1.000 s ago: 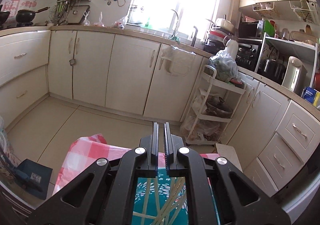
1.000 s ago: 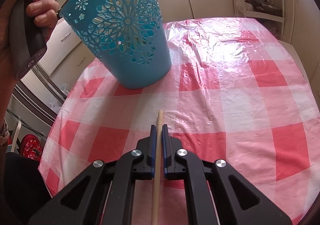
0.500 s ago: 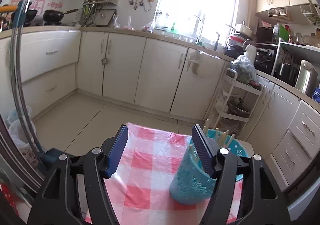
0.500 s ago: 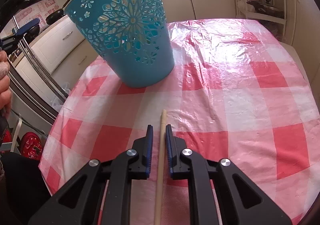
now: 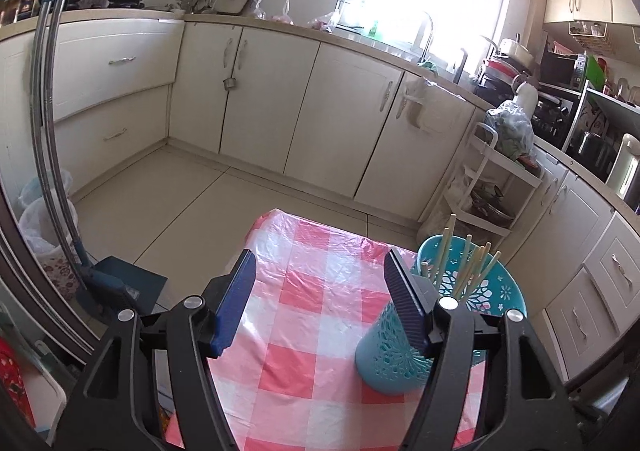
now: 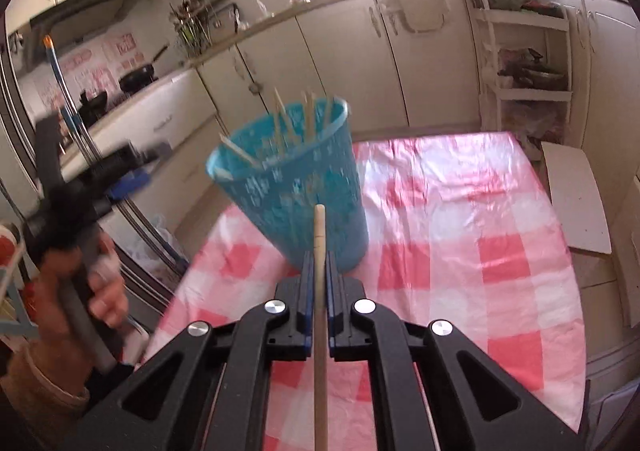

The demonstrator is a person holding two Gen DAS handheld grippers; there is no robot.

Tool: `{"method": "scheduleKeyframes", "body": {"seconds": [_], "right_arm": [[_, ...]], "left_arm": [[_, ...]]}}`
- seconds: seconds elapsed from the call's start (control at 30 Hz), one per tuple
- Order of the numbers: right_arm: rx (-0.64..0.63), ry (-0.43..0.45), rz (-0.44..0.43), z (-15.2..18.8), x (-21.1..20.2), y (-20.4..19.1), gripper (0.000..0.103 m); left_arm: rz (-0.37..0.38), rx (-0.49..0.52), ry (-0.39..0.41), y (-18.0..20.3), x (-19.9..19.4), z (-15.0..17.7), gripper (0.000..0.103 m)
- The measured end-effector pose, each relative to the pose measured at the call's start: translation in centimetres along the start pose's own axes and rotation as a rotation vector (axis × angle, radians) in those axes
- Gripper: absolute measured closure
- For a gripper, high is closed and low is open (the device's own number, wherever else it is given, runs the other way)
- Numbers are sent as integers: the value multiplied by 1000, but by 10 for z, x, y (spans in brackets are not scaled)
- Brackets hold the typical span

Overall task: Organize utensils
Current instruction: 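Lift the held chopstick into the teal basket and open the right gripper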

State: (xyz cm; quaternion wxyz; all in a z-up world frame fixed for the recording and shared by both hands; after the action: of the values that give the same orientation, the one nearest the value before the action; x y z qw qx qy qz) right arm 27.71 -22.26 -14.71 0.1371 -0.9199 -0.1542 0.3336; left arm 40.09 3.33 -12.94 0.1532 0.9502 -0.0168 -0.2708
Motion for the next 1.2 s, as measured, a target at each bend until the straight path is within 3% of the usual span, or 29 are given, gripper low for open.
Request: {"method": "scheduleKeyframes", "body": {"seconds": [0.13,0.27,0.4,0.5,0.7,0.93,1.07,1.2], "right_arm": [[30,156,-95,-68,-22,-19,97],[36,276,-142,-120,-15,-41,97],[41,367,-129,-158,11,-50,97],[27,409,-70,-169,35,-51,97],[43,327,-4,-155,81,-34,95],[0,211,5,-128,98,-32,95],[-69,128,22,-104,101,-36,78],[-86,124,34,-94,87,-35,75]], "left_arm": [[4,-7,3,-1,-2,0,40],[4,-12,1,-2,-1,0,40],[10,-13,-10,-1,1,1,40],[20,-16,-15,0,2,1,40],[35,-31,-22,-2,2,-1,40],[42,-23,-37,0,4,2,39],[31,1,-40,5,4,6,35],[21,35,-35,9,1,9,30]]}}
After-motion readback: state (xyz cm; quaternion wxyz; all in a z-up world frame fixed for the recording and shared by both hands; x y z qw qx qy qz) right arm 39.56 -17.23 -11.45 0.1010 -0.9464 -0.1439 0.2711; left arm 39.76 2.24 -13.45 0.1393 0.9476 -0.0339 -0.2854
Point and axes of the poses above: each gripper's, at about its wrist camera, not at the fingertips, and x roughly the way its jaws point, y to its right, z to its underside, the point moved 5 cm from there along x, roughly the way its jaws point, and after that the axes turned 1 degree about -x, right-handed, at the moved point
